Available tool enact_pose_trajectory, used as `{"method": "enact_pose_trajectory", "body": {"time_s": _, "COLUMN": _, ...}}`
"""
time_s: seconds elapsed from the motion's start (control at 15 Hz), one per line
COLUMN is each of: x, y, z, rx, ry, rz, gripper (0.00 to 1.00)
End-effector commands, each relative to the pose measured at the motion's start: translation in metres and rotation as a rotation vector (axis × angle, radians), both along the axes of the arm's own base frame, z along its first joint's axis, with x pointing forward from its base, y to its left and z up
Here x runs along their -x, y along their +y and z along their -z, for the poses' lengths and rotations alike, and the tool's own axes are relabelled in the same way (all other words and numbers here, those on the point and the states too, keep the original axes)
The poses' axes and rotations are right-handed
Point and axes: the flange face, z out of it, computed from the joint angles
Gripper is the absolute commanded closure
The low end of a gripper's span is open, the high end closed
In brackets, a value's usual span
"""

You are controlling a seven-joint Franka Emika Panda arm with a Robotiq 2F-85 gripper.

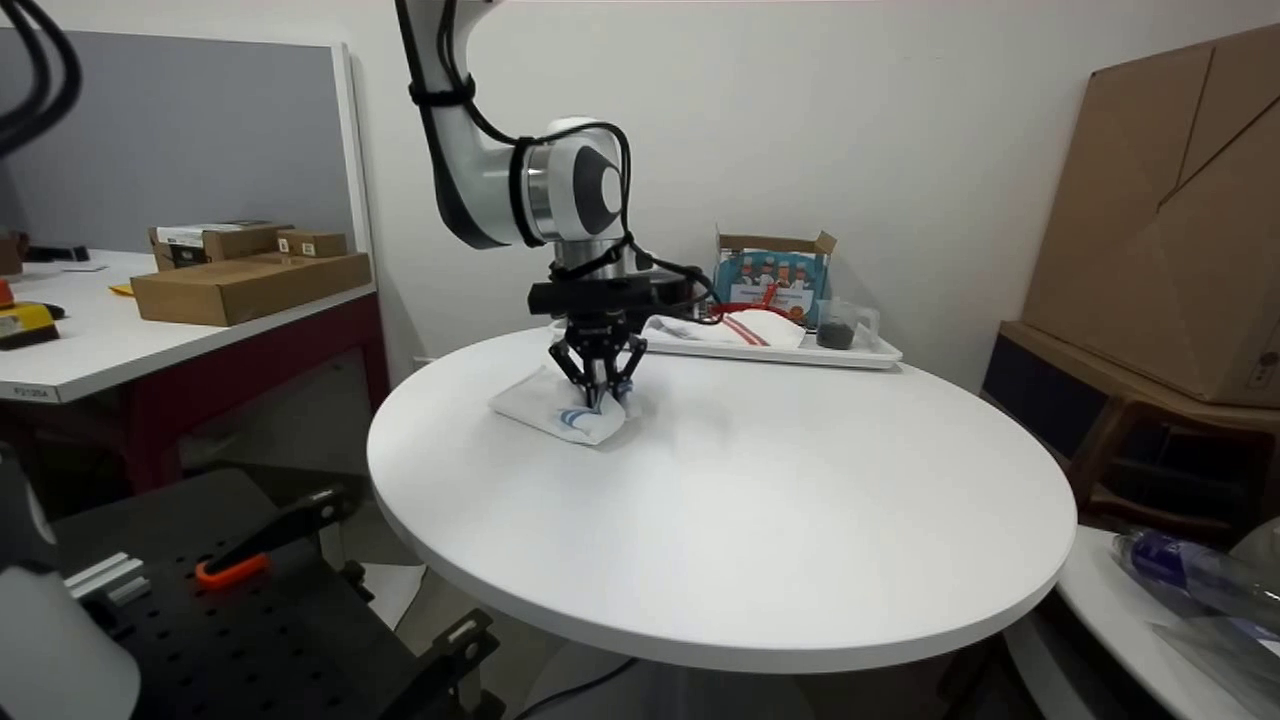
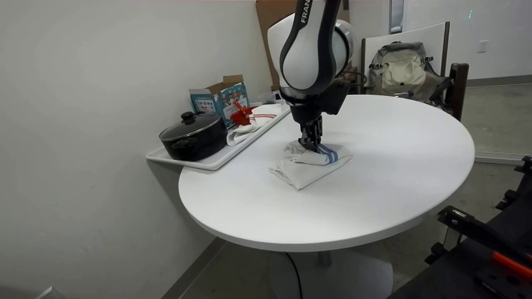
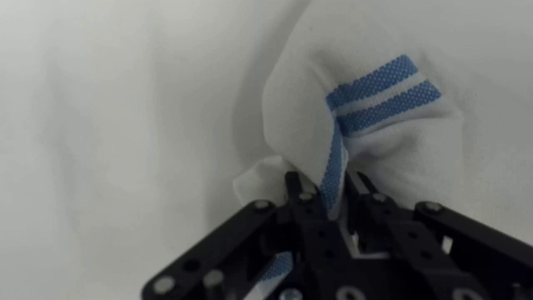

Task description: Use the tea towel to wipe the table

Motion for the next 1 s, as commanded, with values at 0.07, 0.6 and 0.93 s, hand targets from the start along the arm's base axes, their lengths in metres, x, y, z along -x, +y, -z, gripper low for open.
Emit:
{"method": "enact_pose_trajectory", "body": {"time_s": 0.07, "x": -0.003, "y": 0.032, "z": 0.001, "rx": -0.017, "ry": -0.048, "rz": -0.069, "gripper": 0.95}}
{"method": "enact_pose_trajectory", "body": {"time_s": 0.6, "x": 0.039, "y": 0.09, "z": 0.008, "rx": -0.045, "ry": -0.008, "rz": -0.252, "gripper": 0.95}}
{"method": "enact_pose_trajectory", "body": {"time_s": 0.93, "x": 0.053, "y": 0.066, "z": 0.01, "rx": -0.016, "ry": 0.035, "rz": -0.257, "gripper": 0.95}}
